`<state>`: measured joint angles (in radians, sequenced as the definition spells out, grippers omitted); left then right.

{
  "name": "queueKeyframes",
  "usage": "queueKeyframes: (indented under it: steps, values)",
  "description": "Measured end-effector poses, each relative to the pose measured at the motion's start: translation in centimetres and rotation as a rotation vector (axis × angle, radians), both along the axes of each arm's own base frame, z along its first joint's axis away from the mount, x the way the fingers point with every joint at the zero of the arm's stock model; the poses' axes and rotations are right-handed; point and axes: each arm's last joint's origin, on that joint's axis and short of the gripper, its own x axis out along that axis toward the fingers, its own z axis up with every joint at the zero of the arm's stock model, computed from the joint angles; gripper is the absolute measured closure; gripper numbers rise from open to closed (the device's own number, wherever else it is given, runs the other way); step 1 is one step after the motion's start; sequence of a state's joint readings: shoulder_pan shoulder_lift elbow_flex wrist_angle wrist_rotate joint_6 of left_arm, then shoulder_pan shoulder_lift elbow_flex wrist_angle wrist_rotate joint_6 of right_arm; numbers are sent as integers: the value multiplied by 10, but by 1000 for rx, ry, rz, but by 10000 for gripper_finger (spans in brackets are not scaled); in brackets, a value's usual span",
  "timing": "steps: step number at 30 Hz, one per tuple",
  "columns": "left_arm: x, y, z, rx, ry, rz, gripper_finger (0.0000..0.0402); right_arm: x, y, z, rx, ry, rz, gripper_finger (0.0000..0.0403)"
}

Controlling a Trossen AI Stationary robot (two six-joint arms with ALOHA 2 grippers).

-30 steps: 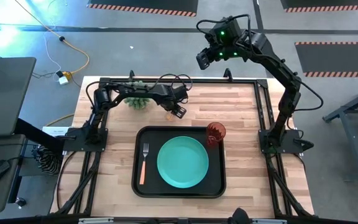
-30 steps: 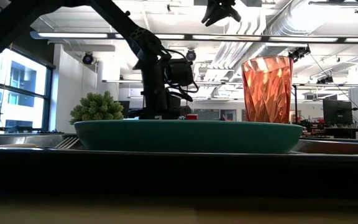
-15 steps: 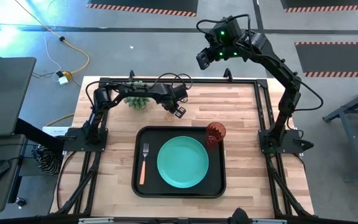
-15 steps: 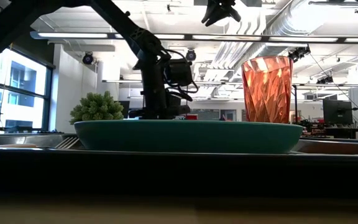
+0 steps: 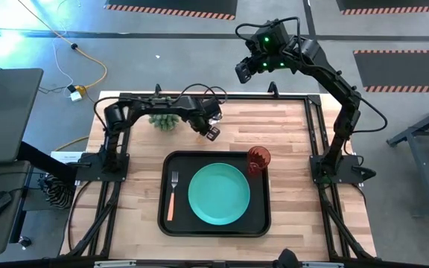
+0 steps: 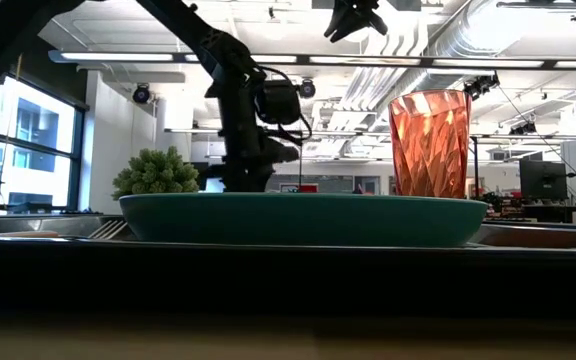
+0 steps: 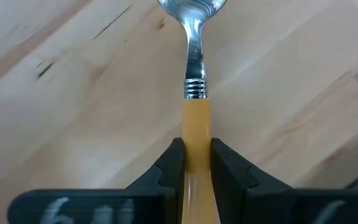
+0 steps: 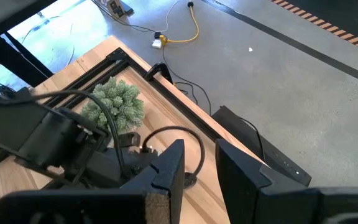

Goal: Pick and place plate/cup/fork/spoon on tray
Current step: Put the yellow spoon on the black tray between the orange fork and blue plate

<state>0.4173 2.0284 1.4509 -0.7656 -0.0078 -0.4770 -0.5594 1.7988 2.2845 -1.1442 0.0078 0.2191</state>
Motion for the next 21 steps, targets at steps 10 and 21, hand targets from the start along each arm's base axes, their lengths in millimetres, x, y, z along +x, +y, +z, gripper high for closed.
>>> queueKeyframes:
  steps: [10, 21]
  values:
    - [-7, -10, 22, -62, -20, 27, 357, 0, 0, 0, -3, 2, 3, 320]
    - [-13, -37, 45, -72, 10, 115, 357, 0, 0, 0, -47, 30, 43, 320]
